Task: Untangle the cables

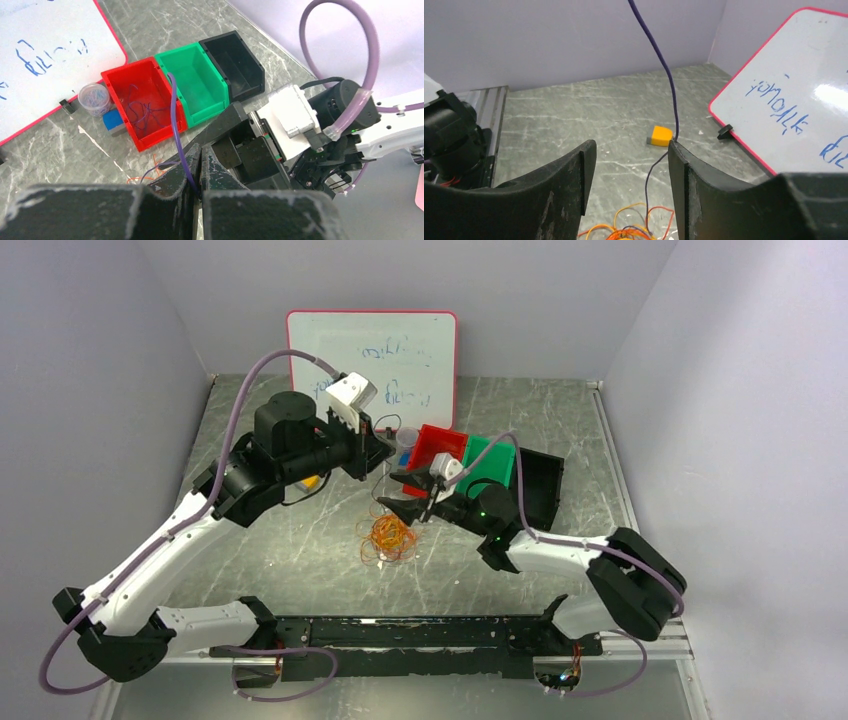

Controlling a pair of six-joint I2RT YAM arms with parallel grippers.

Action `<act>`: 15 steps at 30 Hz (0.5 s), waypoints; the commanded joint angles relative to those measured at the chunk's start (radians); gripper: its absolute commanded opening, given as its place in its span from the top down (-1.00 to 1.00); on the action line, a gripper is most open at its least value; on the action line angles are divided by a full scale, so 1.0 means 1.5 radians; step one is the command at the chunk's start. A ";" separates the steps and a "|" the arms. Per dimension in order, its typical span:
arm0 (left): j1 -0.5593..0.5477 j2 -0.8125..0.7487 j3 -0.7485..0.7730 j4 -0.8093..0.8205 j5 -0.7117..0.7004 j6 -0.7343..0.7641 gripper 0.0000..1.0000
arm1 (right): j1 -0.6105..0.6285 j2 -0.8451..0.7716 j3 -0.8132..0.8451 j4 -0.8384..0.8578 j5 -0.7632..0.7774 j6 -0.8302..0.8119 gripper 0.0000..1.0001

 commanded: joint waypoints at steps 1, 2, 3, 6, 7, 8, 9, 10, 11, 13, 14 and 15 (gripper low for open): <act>-0.004 -0.012 0.032 -0.007 0.022 -0.009 0.86 | 0.011 0.039 0.020 0.141 0.054 -0.018 -0.14; -0.004 -0.014 0.031 -0.006 0.024 -0.009 0.86 | 0.012 0.047 0.025 0.149 0.066 -0.020 -0.11; -0.004 -0.017 0.030 -0.005 0.026 -0.010 0.86 | 0.012 0.054 0.030 0.153 0.078 -0.021 -0.09; -0.004 -0.030 0.023 0.003 0.029 -0.016 0.86 | 0.013 0.071 0.045 0.155 0.100 -0.031 -0.05; -0.004 -0.035 0.020 0.007 0.032 -0.018 0.86 | 0.014 0.074 0.047 0.153 0.106 -0.035 -0.04; -0.004 -0.038 0.017 0.011 0.033 -0.020 0.86 | 0.013 0.078 0.049 0.154 0.111 -0.036 -0.04; -0.004 -0.040 0.015 0.012 0.034 -0.022 0.86 | 0.014 0.081 0.048 0.159 0.117 -0.036 -0.04; -0.004 -0.042 0.015 0.013 0.034 -0.023 0.86 | 0.013 0.085 0.047 0.167 0.120 -0.034 -0.04; -0.004 -0.044 0.013 0.015 0.035 -0.023 0.86 | 0.013 0.090 0.048 0.174 0.120 -0.031 -0.02; -0.005 -0.046 0.010 0.016 0.036 -0.024 0.86 | 0.013 0.097 0.056 0.172 0.112 -0.024 0.09; -0.004 -0.047 0.010 0.017 0.036 -0.024 0.86 | 0.013 0.100 0.062 0.166 0.107 -0.021 0.16; -0.004 -0.048 0.009 0.016 0.034 -0.023 0.86 | 0.013 0.102 0.066 0.162 0.104 -0.016 0.24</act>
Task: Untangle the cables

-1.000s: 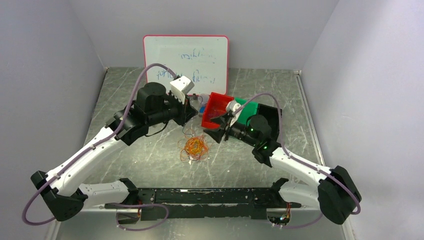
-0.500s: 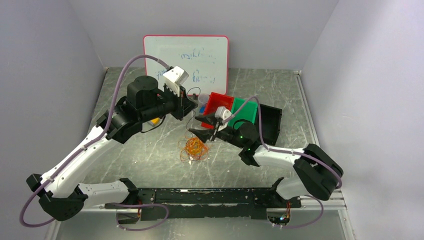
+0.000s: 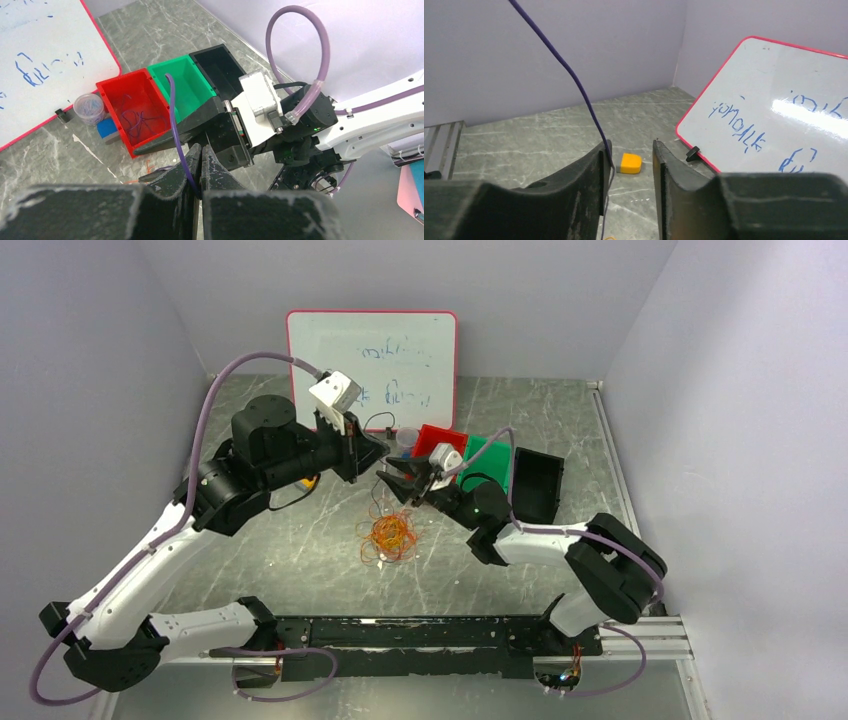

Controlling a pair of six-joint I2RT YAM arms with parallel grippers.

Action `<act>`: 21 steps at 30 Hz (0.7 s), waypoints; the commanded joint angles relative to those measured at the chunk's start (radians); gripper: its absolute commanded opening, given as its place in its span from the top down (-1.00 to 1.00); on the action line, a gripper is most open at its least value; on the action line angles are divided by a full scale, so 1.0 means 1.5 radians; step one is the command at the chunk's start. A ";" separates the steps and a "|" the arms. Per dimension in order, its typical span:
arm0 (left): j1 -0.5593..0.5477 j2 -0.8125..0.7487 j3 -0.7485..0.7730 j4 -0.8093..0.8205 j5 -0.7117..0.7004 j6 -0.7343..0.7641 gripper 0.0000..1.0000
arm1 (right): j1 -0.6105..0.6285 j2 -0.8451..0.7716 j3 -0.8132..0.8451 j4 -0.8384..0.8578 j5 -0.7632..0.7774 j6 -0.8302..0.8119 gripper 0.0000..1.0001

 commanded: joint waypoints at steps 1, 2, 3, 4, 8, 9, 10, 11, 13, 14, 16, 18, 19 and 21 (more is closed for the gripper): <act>-0.004 -0.012 0.001 0.016 0.020 -0.007 0.86 | 0.003 0.015 0.032 0.027 0.002 0.005 0.32; -0.004 -0.015 -0.001 0.017 0.017 -0.008 0.86 | 0.003 0.017 0.034 0.024 -0.001 0.009 0.42; -0.004 -0.017 -0.004 0.019 0.012 -0.008 0.86 | 0.003 0.018 0.038 0.020 -0.004 0.011 0.53; -0.004 -0.020 -0.010 0.022 0.007 -0.011 0.86 | 0.002 0.016 0.040 0.016 -0.007 0.013 0.64; -0.004 -0.049 -0.054 0.045 -0.027 -0.035 0.86 | 0.004 0.000 0.036 0.002 -0.004 0.021 0.98; -0.004 -0.057 -0.071 0.053 -0.039 -0.044 0.84 | 0.003 -0.010 0.035 -0.009 0.006 0.025 1.00; -0.004 -0.066 -0.087 0.060 -0.058 -0.055 0.78 | 0.003 -0.023 0.035 -0.030 0.019 0.026 1.00; -0.004 -0.074 -0.107 0.066 -0.076 -0.065 0.69 | 0.002 -0.037 0.038 -0.073 0.033 0.025 1.00; -0.004 -0.092 -0.151 0.081 -0.105 -0.086 0.47 | 0.002 -0.081 0.055 -0.167 0.067 0.025 1.00; -0.004 -0.100 -0.174 0.089 -0.114 -0.103 0.37 | 0.002 -0.097 0.066 -0.221 0.085 0.027 1.00; -0.004 -0.116 -0.226 0.115 -0.126 -0.125 0.16 | 0.001 -0.126 0.096 -0.332 0.130 0.036 1.00; -0.004 -0.128 -0.267 0.141 -0.131 -0.139 0.01 | 0.001 -0.148 0.119 -0.422 0.174 0.058 1.00; -0.004 -0.133 -0.287 0.151 -0.134 -0.145 -0.06 | 0.000 -0.155 0.127 -0.457 0.195 0.078 1.00; -0.004 -0.138 -0.324 0.174 -0.139 -0.156 -0.15 | -0.006 -0.167 0.131 -0.499 0.215 0.121 1.00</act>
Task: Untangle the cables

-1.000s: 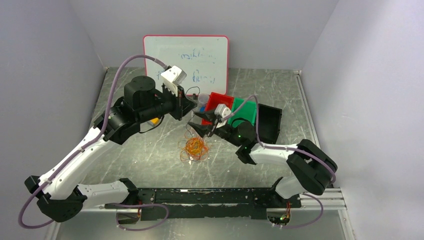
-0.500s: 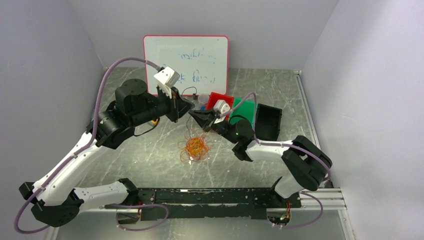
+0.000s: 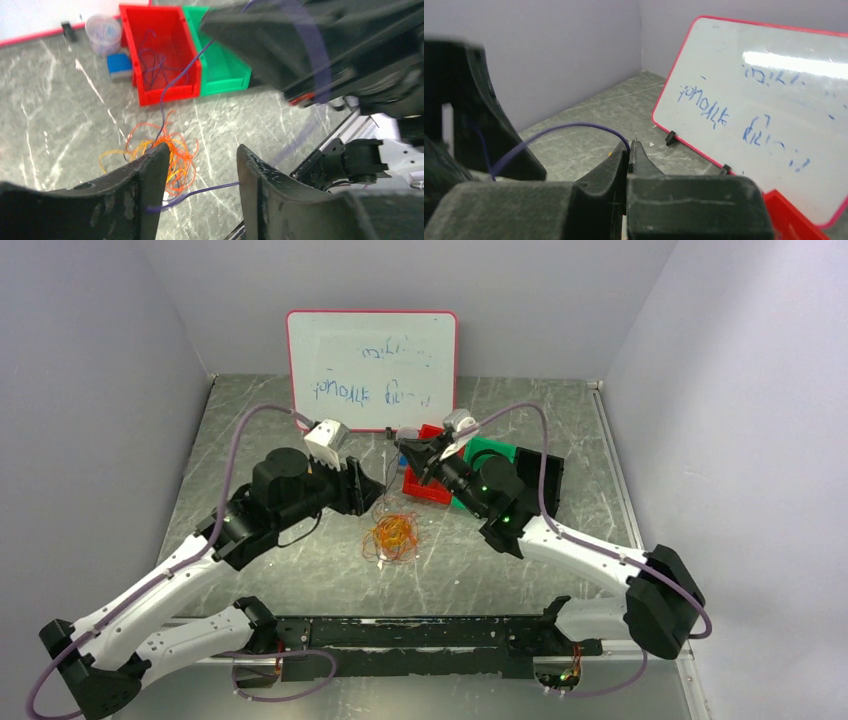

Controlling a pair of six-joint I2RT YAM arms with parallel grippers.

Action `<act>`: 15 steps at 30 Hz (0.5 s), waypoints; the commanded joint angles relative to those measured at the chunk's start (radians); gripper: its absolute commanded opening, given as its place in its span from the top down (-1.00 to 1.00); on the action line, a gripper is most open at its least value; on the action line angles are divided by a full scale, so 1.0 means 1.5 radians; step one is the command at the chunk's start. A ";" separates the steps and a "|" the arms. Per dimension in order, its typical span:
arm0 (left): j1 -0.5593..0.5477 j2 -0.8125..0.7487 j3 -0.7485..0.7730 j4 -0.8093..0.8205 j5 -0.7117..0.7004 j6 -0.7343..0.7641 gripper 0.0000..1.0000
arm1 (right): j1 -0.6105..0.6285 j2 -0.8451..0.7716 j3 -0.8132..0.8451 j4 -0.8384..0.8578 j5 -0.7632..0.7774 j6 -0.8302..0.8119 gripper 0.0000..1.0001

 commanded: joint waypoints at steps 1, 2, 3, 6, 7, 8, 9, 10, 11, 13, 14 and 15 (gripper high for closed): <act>-0.004 -0.016 -0.071 0.090 -0.035 -0.047 -0.20 | -0.006 -0.031 0.021 -0.181 0.100 0.094 1.00; -0.004 -0.017 -0.088 0.104 -0.035 -0.052 -0.24 | -0.007 -0.035 0.018 -0.190 0.113 0.119 1.00; -0.004 -0.017 -0.105 0.121 -0.033 -0.058 -0.29 | -0.009 -0.039 0.015 -0.196 0.121 0.139 1.00; -0.004 -0.022 -0.164 0.191 -0.027 -0.074 -0.44 | -0.010 -0.046 0.017 -0.224 0.155 0.179 1.00; -0.004 -0.023 -0.182 0.210 -0.026 -0.080 -0.50 | -0.011 -0.046 0.023 -0.242 0.166 0.184 1.00; -0.004 -0.021 -0.199 0.231 -0.026 -0.085 -0.57 | -0.013 -0.046 0.027 -0.253 0.175 0.187 1.00; -0.004 -0.017 -0.213 0.247 -0.025 -0.086 -0.61 | -0.016 -0.046 0.031 -0.263 0.183 0.191 1.00; -0.004 -0.013 -0.225 0.258 -0.025 -0.087 -0.63 | -0.019 -0.045 0.036 -0.272 0.182 0.195 1.00; -0.004 -0.007 -0.237 0.272 -0.024 -0.090 -0.64 | -0.022 -0.044 0.040 -0.279 0.178 0.199 1.00; -0.004 0.004 -0.255 0.294 -0.020 -0.085 -0.67 | -0.024 -0.044 0.048 -0.294 0.182 0.206 1.00; -0.004 0.011 -0.262 0.304 -0.020 -0.083 -0.68 | -0.025 -0.044 0.053 -0.305 0.189 0.210 1.00; -0.004 0.017 -0.270 0.311 -0.022 -0.080 -0.70 | -0.026 -0.045 0.058 -0.316 0.195 0.214 1.00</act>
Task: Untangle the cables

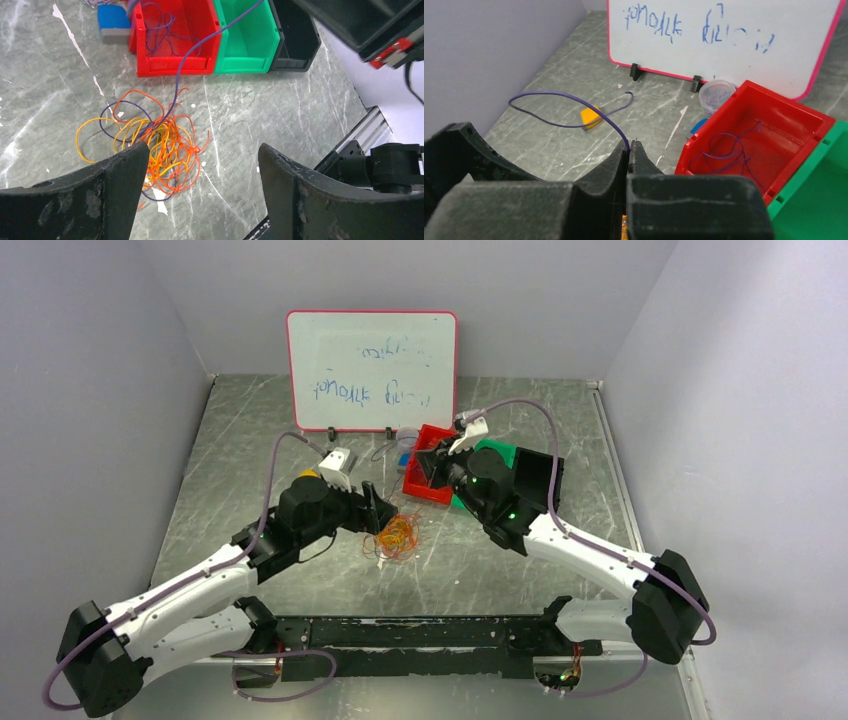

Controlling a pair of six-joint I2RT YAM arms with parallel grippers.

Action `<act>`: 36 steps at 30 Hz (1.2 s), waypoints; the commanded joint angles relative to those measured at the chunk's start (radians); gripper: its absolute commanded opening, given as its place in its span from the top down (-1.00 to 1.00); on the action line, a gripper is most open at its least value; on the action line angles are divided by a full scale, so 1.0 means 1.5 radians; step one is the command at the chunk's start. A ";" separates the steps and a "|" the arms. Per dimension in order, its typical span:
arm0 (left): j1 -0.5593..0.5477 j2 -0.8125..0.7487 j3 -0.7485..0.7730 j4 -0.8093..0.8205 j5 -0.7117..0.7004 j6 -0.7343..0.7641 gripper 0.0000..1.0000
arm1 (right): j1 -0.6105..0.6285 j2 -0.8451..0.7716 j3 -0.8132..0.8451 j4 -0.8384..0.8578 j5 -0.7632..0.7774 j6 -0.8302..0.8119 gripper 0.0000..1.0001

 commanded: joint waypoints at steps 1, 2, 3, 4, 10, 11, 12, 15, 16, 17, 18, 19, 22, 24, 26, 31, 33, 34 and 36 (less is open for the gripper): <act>-0.004 0.021 -0.031 0.105 -0.009 -0.001 -0.70 | -0.010 -0.011 0.038 -0.063 0.039 0.039 1.00; -0.004 0.026 -0.040 0.115 -0.012 0.002 -0.71 | -0.014 -0.012 0.043 -0.073 0.041 0.046 1.00; -0.004 0.031 -0.047 0.123 -0.013 0.004 -0.71 | -0.020 -0.014 0.047 -0.083 0.040 0.055 1.00; -0.004 0.037 -0.054 0.133 -0.014 0.007 -0.71 | -0.024 -0.015 0.052 -0.092 0.037 0.065 1.00; -0.004 0.069 -0.090 0.179 -0.023 0.003 -0.72 | -0.044 -0.014 0.076 -0.125 0.000 0.111 1.00; -0.004 0.077 -0.094 0.187 -0.030 0.002 -0.72 | -0.044 -0.015 0.079 -0.126 -0.007 0.114 1.00; -0.004 0.088 -0.096 0.197 -0.036 0.001 -0.72 | -0.044 -0.014 0.083 -0.128 -0.014 0.119 1.00; -0.004 0.122 -0.101 0.234 -0.067 0.004 -0.71 | -0.044 -0.014 0.098 -0.142 -0.035 0.125 1.00; -0.004 0.134 -0.100 0.247 -0.080 0.009 -0.70 | -0.044 -0.015 0.102 -0.146 -0.041 0.126 1.00; -0.004 0.150 -0.095 0.258 -0.094 0.012 -0.68 | -0.044 -0.017 0.105 -0.150 -0.046 0.125 1.00; -0.004 0.166 -0.090 0.268 -0.102 0.017 -0.66 | -0.044 -0.018 0.109 -0.156 -0.053 0.123 1.00; -0.004 0.181 -0.083 0.281 -0.106 0.027 -0.63 | -0.044 -0.020 0.113 -0.162 -0.058 0.123 1.00; -0.004 0.233 -0.054 0.320 -0.103 0.051 -0.51 | -0.044 -0.032 0.122 -0.177 -0.072 0.127 1.00; -0.004 0.268 -0.040 0.339 -0.103 0.066 -0.43 | -0.044 -0.042 0.128 -0.189 -0.079 0.132 1.00; -0.004 0.300 -0.030 0.352 -0.105 0.084 -0.36 | -0.044 -0.054 0.136 -0.203 -0.085 0.136 1.00; -0.004 0.364 -0.021 0.373 -0.095 0.103 -0.22 | -0.045 -0.077 0.180 -0.252 -0.109 0.141 1.00; -0.004 0.384 -0.022 0.373 -0.096 0.102 -0.17 | -0.045 -0.084 0.203 -0.275 -0.112 0.134 1.00; -0.004 0.391 -0.028 0.375 -0.096 0.097 -0.14 | -0.045 -0.088 0.215 -0.283 -0.112 0.127 1.00; -0.005 0.397 -0.045 0.385 -0.094 0.083 -0.13 | -0.046 -0.094 0.243 -0.301 -0.104 0.118 1.00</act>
